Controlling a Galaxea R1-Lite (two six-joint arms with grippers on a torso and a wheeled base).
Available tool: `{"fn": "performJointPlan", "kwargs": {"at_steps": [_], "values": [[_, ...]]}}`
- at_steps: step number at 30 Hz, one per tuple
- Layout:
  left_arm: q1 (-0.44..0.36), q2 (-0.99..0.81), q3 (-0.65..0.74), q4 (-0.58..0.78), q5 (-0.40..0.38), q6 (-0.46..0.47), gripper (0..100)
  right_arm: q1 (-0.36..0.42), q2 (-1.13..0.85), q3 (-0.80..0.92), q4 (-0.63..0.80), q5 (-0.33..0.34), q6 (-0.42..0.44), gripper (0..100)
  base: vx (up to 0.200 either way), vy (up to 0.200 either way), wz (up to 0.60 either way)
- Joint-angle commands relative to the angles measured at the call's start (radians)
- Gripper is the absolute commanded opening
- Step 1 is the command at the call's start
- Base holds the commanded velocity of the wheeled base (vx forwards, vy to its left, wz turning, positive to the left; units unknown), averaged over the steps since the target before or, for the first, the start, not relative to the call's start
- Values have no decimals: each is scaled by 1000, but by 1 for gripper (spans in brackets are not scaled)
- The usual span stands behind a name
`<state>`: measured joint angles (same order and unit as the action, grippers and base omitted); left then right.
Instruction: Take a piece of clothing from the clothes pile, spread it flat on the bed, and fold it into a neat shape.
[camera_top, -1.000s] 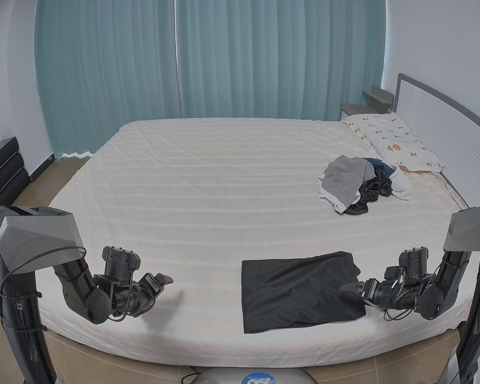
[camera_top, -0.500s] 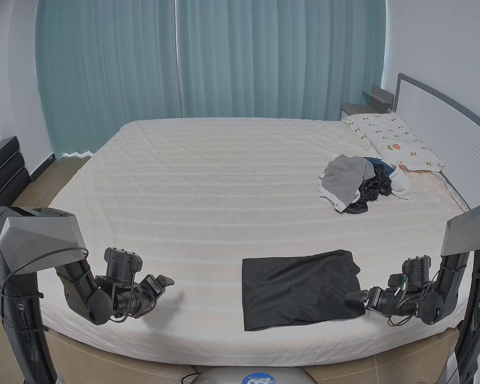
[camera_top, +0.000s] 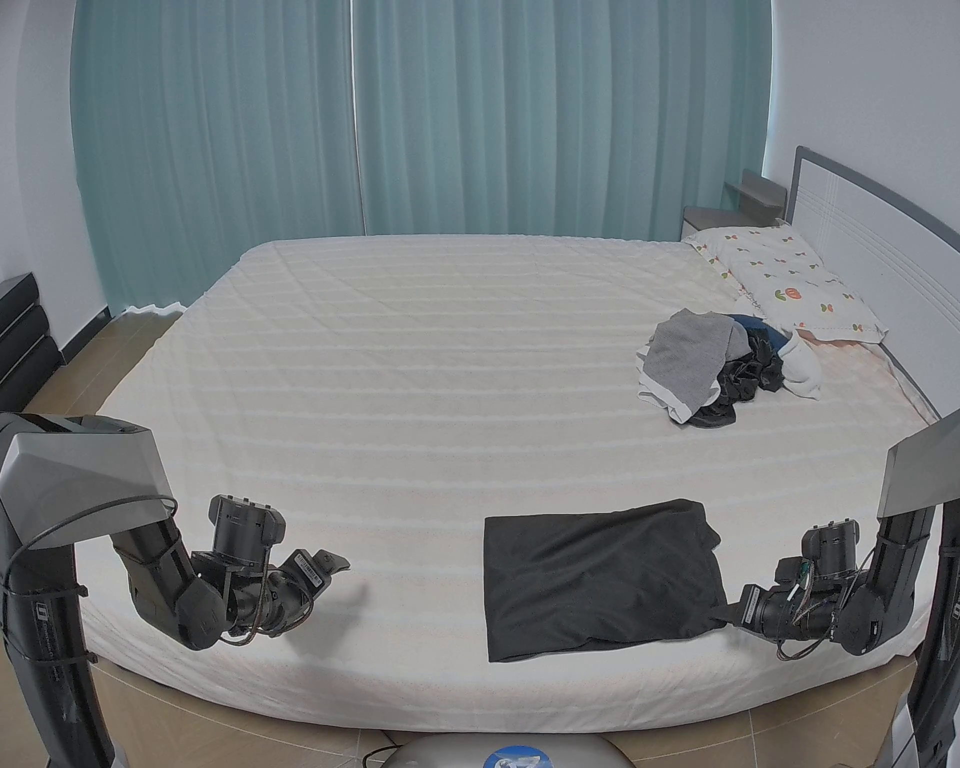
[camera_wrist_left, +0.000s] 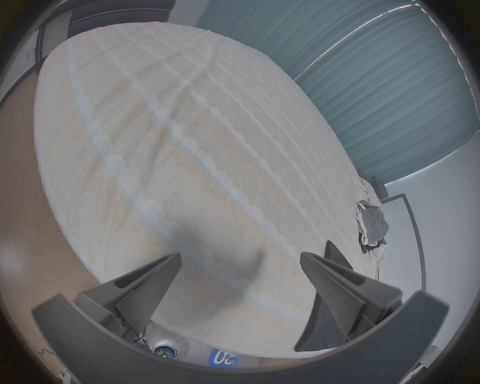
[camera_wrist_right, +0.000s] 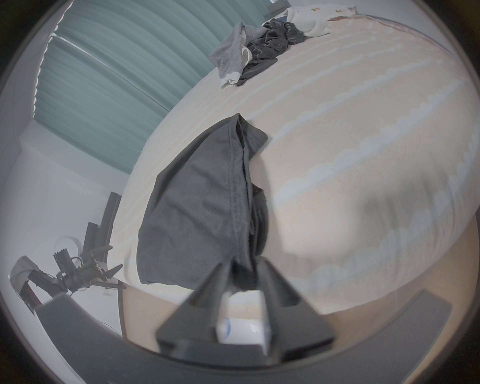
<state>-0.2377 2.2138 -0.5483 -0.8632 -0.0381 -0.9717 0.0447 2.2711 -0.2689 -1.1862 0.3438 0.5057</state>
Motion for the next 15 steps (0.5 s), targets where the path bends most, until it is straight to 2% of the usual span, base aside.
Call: {"fn": "performJointPlan", "kwargs": {"at_steps": [1,15], "values": [[0,1,-1,0,0,-1,100,-20,2,23,0,-5,-29,0,0,0,0],[0,1,-1,0,0,-1,100,-62,-13,63,-1,-5,-105,0,0,0,0]]}}
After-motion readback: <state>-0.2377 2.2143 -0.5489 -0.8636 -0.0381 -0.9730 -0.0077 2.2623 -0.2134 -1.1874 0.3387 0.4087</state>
